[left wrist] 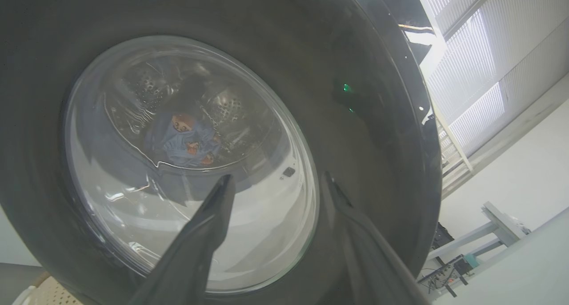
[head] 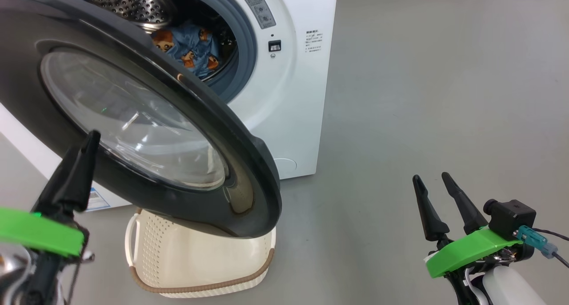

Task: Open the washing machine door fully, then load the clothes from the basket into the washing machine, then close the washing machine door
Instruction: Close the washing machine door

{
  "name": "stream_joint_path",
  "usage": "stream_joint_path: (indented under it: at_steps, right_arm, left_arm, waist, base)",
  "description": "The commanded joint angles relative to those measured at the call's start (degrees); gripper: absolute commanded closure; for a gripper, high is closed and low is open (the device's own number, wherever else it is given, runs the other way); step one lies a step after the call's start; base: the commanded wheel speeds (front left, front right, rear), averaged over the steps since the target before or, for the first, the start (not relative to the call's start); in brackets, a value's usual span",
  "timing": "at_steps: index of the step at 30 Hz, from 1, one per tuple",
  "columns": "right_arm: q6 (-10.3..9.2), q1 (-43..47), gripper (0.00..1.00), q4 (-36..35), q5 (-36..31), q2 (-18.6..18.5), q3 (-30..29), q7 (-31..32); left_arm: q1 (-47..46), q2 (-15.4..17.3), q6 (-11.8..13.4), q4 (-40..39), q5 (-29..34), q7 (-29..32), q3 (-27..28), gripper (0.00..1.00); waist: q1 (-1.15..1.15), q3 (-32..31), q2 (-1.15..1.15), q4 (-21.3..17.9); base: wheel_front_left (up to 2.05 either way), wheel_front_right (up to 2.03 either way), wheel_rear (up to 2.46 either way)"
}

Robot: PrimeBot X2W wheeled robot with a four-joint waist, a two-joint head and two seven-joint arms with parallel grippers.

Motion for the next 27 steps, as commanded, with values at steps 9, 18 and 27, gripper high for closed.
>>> stream_joint_path:
  at_steps: [9,18,27]
  right_arm:
    - [0.31,-1.95,0.0,-1.29,-0.43,-1.34,1.78,-0.46]
    - [0.31,-1.97,0.0,-0.76,-0.19,-2.3,2.43,-0.46]
    - [0.31,-1.76,0.0,-0.51,0.01,-3.17,2.65,-0.46]
  left_arm:
    - [6.23,-1.05,-3.12,2.42,9.43,-17.47,1.53,0.0]
    - [10.14,1.76,-3.71,9.62,19.57,-30.89,-4.61,0.0]
    - [10.62,3.82,-3.43,14.97,26.47,-37.04,-7.68,0.0]
  waist:
    - [0.0,-0.43,0.0,-0.57]
    - [0.0,-1.23,0.0,-0.4]
    - [0.0,-2.02,0.0,-0.07]
  base:
    - [0.0,0.0,0.0]
    - [0.0,0.0,0.0]
    - [0.0,0.0,0.0]
